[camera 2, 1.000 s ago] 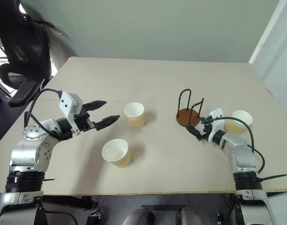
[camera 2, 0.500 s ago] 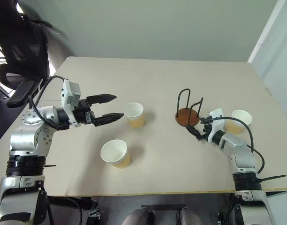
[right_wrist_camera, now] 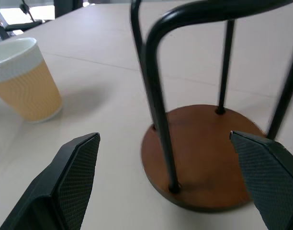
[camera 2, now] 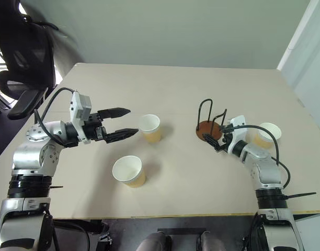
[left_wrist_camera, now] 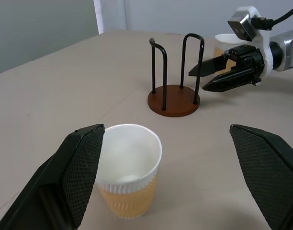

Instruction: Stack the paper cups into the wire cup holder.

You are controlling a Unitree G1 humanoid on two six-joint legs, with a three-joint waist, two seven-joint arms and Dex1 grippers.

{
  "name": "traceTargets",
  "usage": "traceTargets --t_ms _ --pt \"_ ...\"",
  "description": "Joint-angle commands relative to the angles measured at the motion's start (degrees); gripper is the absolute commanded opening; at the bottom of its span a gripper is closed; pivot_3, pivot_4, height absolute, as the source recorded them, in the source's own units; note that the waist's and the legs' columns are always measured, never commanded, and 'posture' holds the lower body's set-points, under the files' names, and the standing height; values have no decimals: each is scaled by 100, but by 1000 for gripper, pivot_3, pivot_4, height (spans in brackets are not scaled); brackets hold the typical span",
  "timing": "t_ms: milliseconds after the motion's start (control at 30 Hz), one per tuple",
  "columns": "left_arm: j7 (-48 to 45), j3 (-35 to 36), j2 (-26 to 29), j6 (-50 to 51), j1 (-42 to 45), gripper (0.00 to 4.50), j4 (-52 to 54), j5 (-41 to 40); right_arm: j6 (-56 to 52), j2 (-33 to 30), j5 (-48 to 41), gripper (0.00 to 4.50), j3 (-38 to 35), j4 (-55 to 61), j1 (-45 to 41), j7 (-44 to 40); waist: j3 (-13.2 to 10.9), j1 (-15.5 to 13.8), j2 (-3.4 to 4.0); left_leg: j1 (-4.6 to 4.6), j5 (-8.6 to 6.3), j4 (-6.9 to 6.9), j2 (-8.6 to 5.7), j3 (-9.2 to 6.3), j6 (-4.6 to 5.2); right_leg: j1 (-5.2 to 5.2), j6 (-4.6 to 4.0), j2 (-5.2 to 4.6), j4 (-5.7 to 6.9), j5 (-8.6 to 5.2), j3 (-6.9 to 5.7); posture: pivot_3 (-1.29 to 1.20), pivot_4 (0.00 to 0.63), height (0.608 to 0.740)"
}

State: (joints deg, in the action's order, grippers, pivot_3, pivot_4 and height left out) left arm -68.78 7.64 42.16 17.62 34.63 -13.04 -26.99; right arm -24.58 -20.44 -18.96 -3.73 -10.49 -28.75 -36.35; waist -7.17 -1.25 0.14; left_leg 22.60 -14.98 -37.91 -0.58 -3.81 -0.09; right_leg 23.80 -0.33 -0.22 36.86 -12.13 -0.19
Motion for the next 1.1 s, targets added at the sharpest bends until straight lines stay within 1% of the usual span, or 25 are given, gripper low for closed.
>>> traceTargets --t_ms 33,433,467,500,533,833,867,1100 --pt "10 122 113 4 50 4500 99 -16 15 26 -85 4473 -74 231 -146 43 0 -6 0 2 0 0 0 0 0 1 0 0 -1 0 0 0 150 740" --pt "95 152 116 36 -37 4500 174 -44 59 141 -31 4473 -68 134 -209 51 0 0 0 7 0 -1 0 0 0 5 0 1 0 0 0 0 150 740" --pt "101 155 116 42 -42 4500 180 -47 60 142 -32 4097 -79 124 -214 59 0 -2 0 7 0 -1 0 0 0 5 0 1 -1 0 0 0 150 740" --pt "105 158 116 43 -50 4500 186 -50 64 144 -31 3894 -85 117 -216 65 0 -3 0 7 0 -1 0 0 -1 5 0 1 -1 0 0 0 150 740" --pt "108 161 116 46 -58 4500 194 -54 68 145 -28 3600 -88 112 -216 71 0 -3 0 8 0 -1 0 0 0 5 0 1 -1 0 0 0 150 740" --pt "114 227 139 203 -179 4500 409 -169 89 139 -30 308 -95 73 -212 121 0 1 0 13 0 -2 1 0 -1 10 0 1 -1 0 0 0 150 740" --pt "114 231 144 211 -188 4500 417 -172 89 136 -31 22 -93 63 -217 116 0 1 0 13 0 -2 0 0 -1 10 0 1 0 0 0 0 150 740" --pt "9 299 258 632 -270 4500 509 -455 102 56 -31 22 -49 -108 -296 -48 0 3 -1 13 1 -3 2 0 -5 11 0 2 4 0 0 0 150 740"
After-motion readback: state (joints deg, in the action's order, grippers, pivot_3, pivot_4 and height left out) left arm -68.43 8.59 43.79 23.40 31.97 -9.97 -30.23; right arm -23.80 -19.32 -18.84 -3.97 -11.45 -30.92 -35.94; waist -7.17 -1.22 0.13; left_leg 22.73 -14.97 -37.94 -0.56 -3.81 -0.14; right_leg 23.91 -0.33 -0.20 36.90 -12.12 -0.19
